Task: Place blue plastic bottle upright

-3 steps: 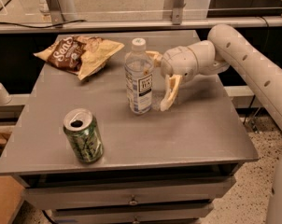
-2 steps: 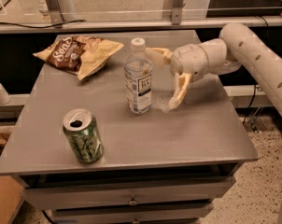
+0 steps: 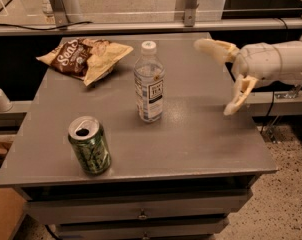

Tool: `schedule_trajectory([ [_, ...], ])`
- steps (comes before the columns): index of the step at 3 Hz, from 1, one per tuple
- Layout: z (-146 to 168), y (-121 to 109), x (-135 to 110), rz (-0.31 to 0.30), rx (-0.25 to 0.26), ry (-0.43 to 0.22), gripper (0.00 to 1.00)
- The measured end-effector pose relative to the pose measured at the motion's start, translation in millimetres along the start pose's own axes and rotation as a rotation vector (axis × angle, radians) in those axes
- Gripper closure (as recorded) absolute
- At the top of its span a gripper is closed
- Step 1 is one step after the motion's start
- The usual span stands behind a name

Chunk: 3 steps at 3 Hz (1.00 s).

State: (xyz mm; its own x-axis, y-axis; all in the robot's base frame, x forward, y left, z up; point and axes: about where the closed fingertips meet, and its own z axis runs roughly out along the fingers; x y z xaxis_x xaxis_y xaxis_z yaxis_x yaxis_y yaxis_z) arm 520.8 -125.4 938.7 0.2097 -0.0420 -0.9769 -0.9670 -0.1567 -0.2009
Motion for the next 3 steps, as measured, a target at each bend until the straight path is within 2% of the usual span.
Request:
schedule_trajectory([
  [1, -46, 14, -15, -0.05, 0.14, 0.03, 0.0],
  [2, -84, 30, -34, -0.106, 0.313, 0.077, 0.0],
  [3, -93, 30, -34, -0.108, 0.352, 0.087, 0.0],
])
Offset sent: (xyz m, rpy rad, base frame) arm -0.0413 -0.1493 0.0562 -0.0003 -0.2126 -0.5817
